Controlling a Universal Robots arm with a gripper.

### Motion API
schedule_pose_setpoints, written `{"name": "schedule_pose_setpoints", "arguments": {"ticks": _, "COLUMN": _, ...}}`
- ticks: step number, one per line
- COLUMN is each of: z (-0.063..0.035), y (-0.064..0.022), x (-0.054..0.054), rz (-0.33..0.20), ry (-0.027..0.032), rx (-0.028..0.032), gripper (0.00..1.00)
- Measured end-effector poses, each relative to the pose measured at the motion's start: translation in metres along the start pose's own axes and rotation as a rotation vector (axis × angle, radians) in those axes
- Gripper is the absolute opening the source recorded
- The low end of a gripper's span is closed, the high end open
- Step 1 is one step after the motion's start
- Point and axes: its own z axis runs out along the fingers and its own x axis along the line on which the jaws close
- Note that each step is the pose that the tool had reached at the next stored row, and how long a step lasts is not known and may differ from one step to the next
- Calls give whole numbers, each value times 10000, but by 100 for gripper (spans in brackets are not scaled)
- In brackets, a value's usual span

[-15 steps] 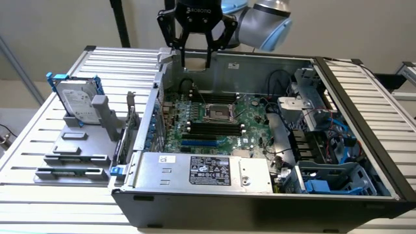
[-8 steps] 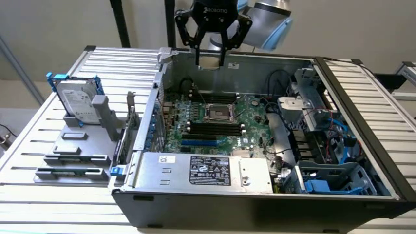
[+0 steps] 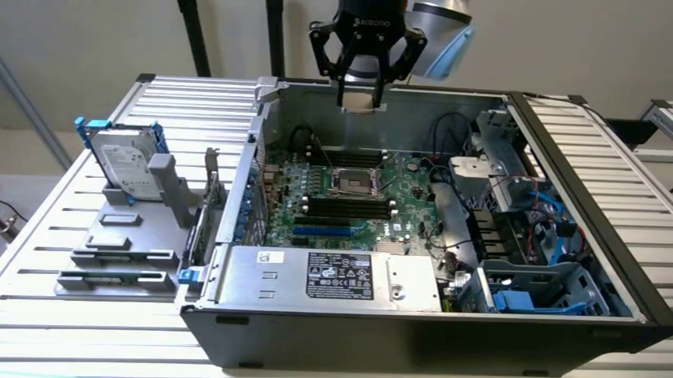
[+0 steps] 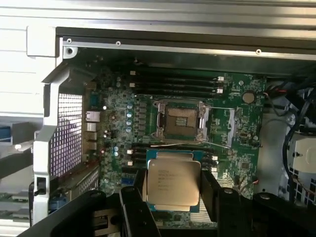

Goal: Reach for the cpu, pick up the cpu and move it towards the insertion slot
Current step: 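Pick up the cpu and move it towards the insertion slot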

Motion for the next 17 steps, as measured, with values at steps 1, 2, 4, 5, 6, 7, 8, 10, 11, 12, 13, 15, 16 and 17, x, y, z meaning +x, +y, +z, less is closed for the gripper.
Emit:
{"name": "schedule_pose_setpoints", "arguments": {"ticks": 1, "z": 17, "y": 13, "x": -23, "rz": 0, "ry": -1, "rx": -6, "gripper": 54}}
{"name": "schedule_pose_setpoints", "arguments": {"ticks": 2, "z": 34, "y": 24, "x": -46, "rz": 0, "ry": -1, "rx": -13, "gripper": 54}}
{"name": "schedule_pose_setpoints", "arguments": {"ticks": 4, "z": 66, "y": 41, "x": -86, "rz": -2, "ry": -1, "rx": -37, "gripper": 54}}
{"name": "schedule_pose_setpoints", "arguments": {"ticks": 5, "z": 82, "y": 49, "x": -104, "rz": -2, "ry": -2, "rx": -54, "gripper": 54}}
{"name": "schedule_pose_setpoints", "arguments": {"ticks": 6, "z": 99, "y": 56, "x": -119, "rz": -2, "ry": -3, "rx": -74, "gripper": 54}}
{"name": "schedule_pose_setpoints", "arguments": {"ticks": 7, "z": 117, "y": 60, "x": -134, "rz": -1, "ry": -4, "rx": -96, "gripper": 54}}
{"name": "schedule_pose_setpoints", "arguments": {"ticks": 8, "z": 134, "y": 62, "x": -145, "rz": 4, "ry": -6, "rx": -117, "gripper": 54}}
{"name": "schedule_pose_setpoints", "arguments": {"ticks": 10, "z": 153, "y": 63, "x": -155, "rz": 20, "ry": -6, "rx": -143, "gripper": 54}}
{"name": "schedule_pose_setpoints", "arguments": {"ticks": 11, "z": 155, "y": 63, "x": -157, "rz": 25, "ry": -6, "rx": -144, "gripper": 54}}
{"name": "schedule_pose_setpoints", "arguments": {"ticks": 12, "z": 155, "y": 63, "x": -157, "rz": 26, "ry": -4, "rx": -143, "gripper": 54}}
{"name": "schedule_pose_setpoints", "arguments": {"ticks": 13, "z": 155, "y": 63, "x": -157, "rz": 26, "ry": -4, "rx": -144, "gripper": 54}}
{"name": "schedule_pose_setpoints", "arguments": {"ticks": 15, "z": 157, "y": 63, "x": -158, "rz": 25, "ry": -6, "rx": -147, "gripper": 54}}
{"name": "schedule_pose_setpoints", "arguments": {"ticks": 16, "z": 157, "y": 63, "x": -158, "rz": 25, "ry": -6, "rx": -147, "gripper": 54}}
{"name": "schedule_pose_setpoints", "arguments": {"ticks": 17, "z": 156, "y": 63, "x": -158, "rz": 25, "ry": -6, "rx": -146, "gripper": 54}}
